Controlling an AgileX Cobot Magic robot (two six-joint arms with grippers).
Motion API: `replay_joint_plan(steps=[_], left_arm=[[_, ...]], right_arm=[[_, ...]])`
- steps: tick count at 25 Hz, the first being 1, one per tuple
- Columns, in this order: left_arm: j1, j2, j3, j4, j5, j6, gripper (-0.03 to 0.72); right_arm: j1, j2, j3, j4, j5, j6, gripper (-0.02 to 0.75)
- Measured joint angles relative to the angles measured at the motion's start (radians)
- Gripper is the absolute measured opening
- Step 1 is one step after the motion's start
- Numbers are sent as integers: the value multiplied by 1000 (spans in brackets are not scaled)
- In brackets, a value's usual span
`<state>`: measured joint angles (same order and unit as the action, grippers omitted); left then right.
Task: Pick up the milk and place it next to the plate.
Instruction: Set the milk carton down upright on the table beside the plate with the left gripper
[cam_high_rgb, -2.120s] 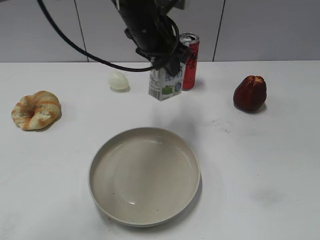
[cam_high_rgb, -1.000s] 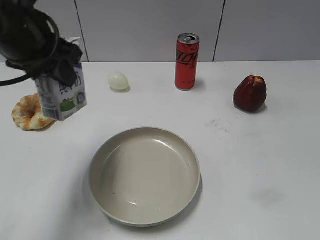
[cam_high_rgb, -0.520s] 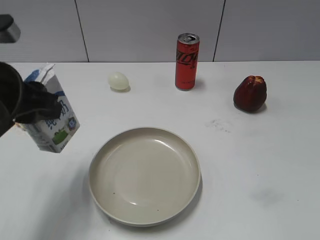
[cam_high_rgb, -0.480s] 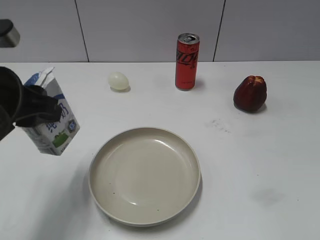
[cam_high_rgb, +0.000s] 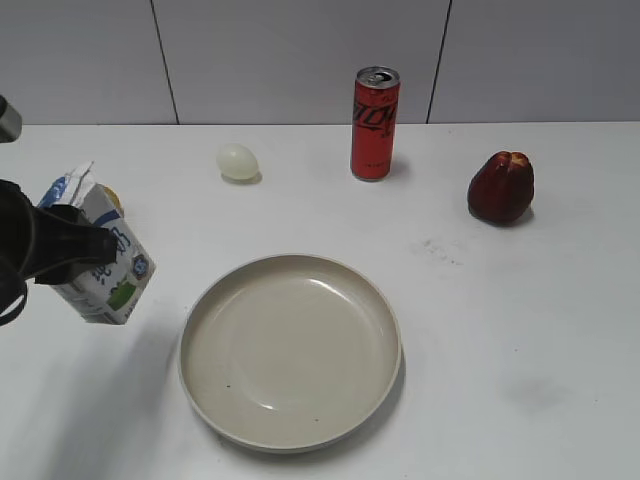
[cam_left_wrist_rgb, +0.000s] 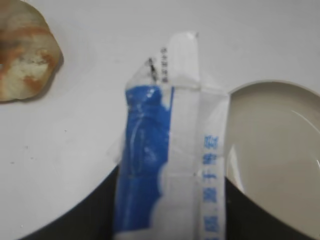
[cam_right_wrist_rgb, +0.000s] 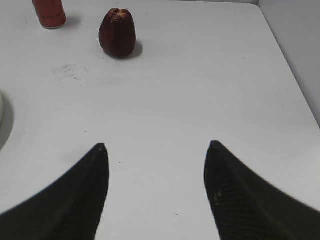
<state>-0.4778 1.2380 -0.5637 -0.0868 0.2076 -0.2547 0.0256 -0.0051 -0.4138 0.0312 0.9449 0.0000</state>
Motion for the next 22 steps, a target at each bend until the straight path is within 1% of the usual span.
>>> replay_joint_plan(steps=[3, 9, 17, 22], left_arm=[[19, 26, 1, -1, -21, -3, 305], [14, 130, 5, -37, -45, -4, 305], [-49, 269, 5, -110, -172, -5, 305], [-56, 323, 5, -117, -193, -5, 305]], right_arm=[[0, 0, 0, 0, 0, 0, 459], [0, 0, 0, 0, 0, 0, 459], [0, 0, 0, 0, 0, 0, 459], [0, 0, 0, 0, 0, 0, 459]])
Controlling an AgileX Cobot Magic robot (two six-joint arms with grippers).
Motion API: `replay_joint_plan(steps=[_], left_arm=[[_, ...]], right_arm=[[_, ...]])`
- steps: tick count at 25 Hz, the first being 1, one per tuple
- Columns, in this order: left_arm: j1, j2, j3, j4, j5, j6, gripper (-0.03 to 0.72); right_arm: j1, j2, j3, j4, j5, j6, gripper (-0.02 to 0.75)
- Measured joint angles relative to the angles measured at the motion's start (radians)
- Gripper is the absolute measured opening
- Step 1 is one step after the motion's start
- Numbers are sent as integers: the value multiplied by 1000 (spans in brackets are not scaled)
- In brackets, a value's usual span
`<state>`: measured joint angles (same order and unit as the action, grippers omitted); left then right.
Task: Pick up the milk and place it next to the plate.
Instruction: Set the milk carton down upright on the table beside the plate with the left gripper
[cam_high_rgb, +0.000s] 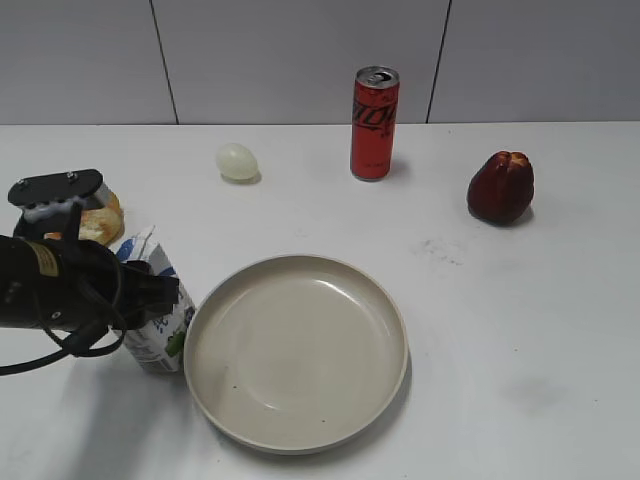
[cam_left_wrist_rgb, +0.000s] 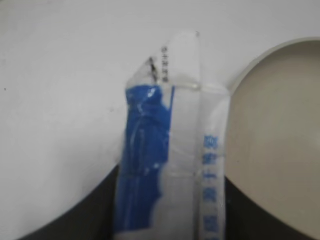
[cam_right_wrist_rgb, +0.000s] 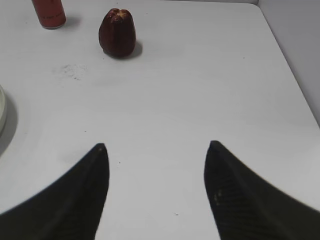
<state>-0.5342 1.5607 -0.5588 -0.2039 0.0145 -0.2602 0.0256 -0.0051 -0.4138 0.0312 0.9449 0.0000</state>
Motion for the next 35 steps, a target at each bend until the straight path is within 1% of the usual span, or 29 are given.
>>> replay_joint_plan(steps=[6, 11, 19, 25, 30, 32, 35], left_arm=[[0, 29, -1, -3, -61, 0, 305], [0, 35, -1, -1, -73, 0, 305], [1, 37, -3, 1, -70, -1, 305], [28, 37, -9, 9, -47, -1, 305], [33, 34, -10, 15, -28, -1, 306], [33, 32, -10, 16, -22, -1, 321], [33, 33, -10, 16, 14, -1, 384]], right_arm=[[0, 0, 0, 0, 0, 0, 459], [0, 0, 0, 0, 0, 0, 459], [0, 0, 0, 0, 0, 0, 459], [0, 0, 0, 0, 0, 0, 459], [0, 0, 0, 0, 0, 0, 459], [0, 0, 0, 0, 0, 0, 459], [0, 0, 0, 0, 0, 0, 459]])
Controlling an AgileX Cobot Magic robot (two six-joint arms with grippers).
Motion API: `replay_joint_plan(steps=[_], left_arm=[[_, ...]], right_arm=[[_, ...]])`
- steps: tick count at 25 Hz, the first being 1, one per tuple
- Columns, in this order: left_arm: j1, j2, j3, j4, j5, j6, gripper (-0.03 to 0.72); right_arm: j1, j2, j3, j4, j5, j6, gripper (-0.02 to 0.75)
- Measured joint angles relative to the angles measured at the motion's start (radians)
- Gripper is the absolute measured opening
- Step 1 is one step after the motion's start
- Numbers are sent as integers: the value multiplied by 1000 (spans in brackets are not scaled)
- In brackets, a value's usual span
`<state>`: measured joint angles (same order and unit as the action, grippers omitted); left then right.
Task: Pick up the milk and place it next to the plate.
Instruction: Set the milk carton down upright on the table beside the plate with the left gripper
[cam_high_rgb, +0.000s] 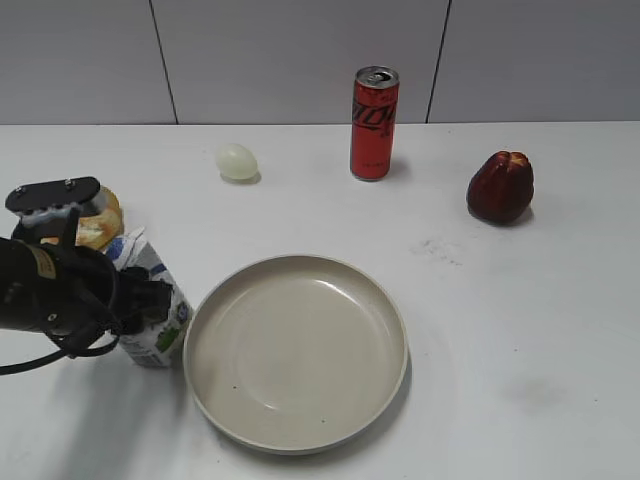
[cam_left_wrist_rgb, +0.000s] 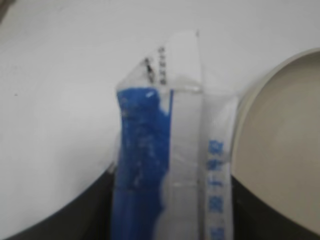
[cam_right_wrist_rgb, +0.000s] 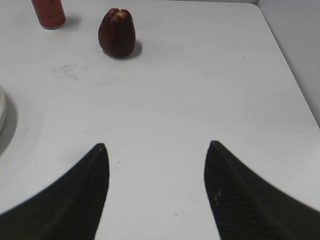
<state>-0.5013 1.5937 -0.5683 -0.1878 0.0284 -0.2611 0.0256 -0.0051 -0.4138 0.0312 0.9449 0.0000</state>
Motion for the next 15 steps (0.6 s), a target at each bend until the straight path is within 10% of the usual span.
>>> replay_joint_plan(steps=[7, 15], left_arm=[[2, -17, 1, -16, 21, 0, 598], [2, -189, 1, -61, 41, 0, 637]], right_arm=[[0, 0, 0, 0, 0, 0, 459], [0, 0, 0, 0, 0, 0, 459]])
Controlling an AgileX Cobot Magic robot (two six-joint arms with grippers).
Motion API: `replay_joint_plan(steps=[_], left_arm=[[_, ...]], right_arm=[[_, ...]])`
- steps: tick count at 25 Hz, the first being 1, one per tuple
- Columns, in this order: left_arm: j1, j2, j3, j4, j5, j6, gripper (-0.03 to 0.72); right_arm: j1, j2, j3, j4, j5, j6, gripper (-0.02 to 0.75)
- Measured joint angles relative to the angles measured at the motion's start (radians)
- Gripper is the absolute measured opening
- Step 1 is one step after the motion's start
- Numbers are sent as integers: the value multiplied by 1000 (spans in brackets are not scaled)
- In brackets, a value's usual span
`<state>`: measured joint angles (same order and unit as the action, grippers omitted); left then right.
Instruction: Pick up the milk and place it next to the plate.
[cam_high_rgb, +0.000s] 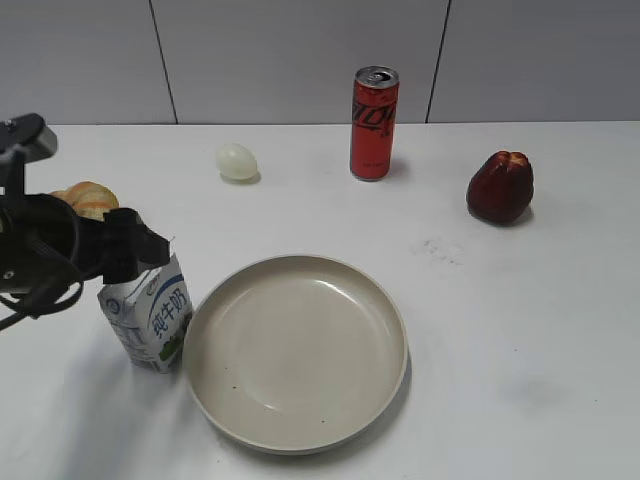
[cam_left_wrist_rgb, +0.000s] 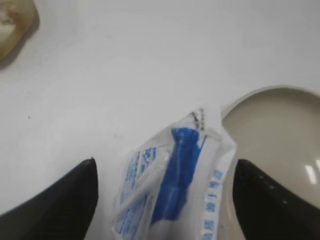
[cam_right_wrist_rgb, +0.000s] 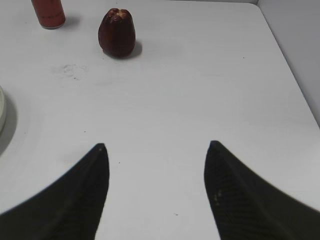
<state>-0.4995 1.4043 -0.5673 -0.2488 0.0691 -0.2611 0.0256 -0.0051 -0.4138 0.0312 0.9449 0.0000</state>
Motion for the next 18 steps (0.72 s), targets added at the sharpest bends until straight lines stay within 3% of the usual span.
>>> replay_joint_plan(steps=[5, 9, 13, 18], left_arm=[[8, -169, -35, 9, 125, 0, 638], [55, -269, -175, 136, 400, 5, 629], [122, -322, -317, 249, 750, 117, 582], [205, -399, -332, 280, 987, 214, 561]], right_arm=[[0, 0, 0, 0, 0, 0, 459], [0, 0, 0, 0, 0, 0, 459], [0, 0, 0, 0, 0, 0, 459], [0, 0, 0, 0, 0, 0, 459]])
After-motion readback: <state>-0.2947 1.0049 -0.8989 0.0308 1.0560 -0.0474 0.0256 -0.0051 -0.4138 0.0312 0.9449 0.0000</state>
